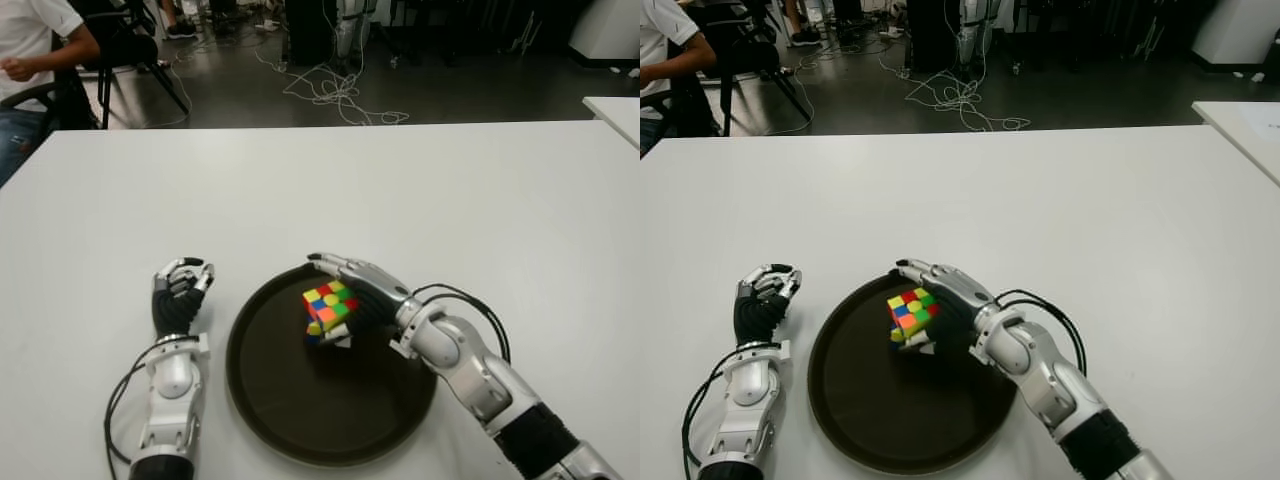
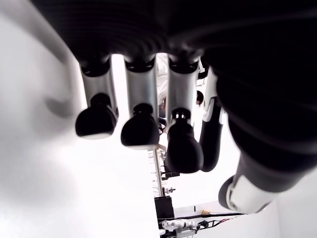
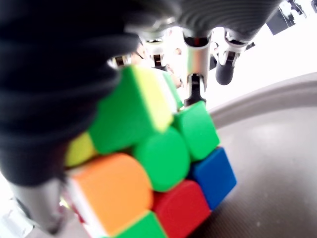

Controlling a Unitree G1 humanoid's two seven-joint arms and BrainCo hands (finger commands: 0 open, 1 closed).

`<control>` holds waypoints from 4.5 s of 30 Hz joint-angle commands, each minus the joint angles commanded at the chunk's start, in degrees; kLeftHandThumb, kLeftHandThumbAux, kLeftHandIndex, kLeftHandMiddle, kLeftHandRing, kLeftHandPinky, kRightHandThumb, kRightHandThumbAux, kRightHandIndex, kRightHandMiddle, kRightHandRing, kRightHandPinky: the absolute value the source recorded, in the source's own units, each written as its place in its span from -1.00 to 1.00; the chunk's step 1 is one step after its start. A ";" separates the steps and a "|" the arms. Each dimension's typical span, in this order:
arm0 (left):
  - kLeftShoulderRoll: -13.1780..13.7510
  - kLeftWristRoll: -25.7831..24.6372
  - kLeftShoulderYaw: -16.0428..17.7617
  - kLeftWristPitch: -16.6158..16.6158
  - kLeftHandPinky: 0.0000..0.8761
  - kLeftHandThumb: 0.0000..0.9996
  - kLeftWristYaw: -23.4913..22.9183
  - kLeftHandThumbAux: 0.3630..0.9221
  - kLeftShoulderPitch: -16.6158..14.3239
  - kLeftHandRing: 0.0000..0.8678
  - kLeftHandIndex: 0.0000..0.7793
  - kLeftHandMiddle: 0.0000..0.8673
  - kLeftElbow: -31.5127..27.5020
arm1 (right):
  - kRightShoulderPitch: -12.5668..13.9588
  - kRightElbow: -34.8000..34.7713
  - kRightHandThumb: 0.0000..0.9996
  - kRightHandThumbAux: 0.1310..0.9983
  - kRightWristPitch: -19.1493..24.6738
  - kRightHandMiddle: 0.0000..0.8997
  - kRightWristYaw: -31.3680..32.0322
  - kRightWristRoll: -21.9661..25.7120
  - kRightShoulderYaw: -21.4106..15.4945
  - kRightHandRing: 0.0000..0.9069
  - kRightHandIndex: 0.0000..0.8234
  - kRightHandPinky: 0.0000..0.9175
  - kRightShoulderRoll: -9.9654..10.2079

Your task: Pick up the Rubik's Cube and put it in the plate

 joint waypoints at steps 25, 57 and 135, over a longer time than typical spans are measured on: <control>-0.46 -2.15 0.87 -2.62 0.89 0.41 -1.14 0.22 -0.27 0.93 0.14 0.88 1.78 | 2.94 0.80 0.25 0.22 -0.16 -0.21 -11.12 0.14 -3.17 -0.14 -0.48 -0.04 4.90; -0.16 -1.51 0.45 -1.51 0.88 0.41 -0.79 0.23 -0.02 0.92 0.14 0.88 1.17 | 2.72 1.66 0.14 0.25 -1.68 -0.49 -9.20 1.48 -3.34 -0.38 -0.75 -0.23 4.92; 0.75 0.09 -0.01 -2.85 0.88 0.41 -0.82 0.23 -0.15 0.92 0.14 0.87 2.31 | 2.66 -4.78 -1.00 0.41 2.59 -0.43 -0.97 0.47 -3.09 -0.35 -0.29 -0.24 3.37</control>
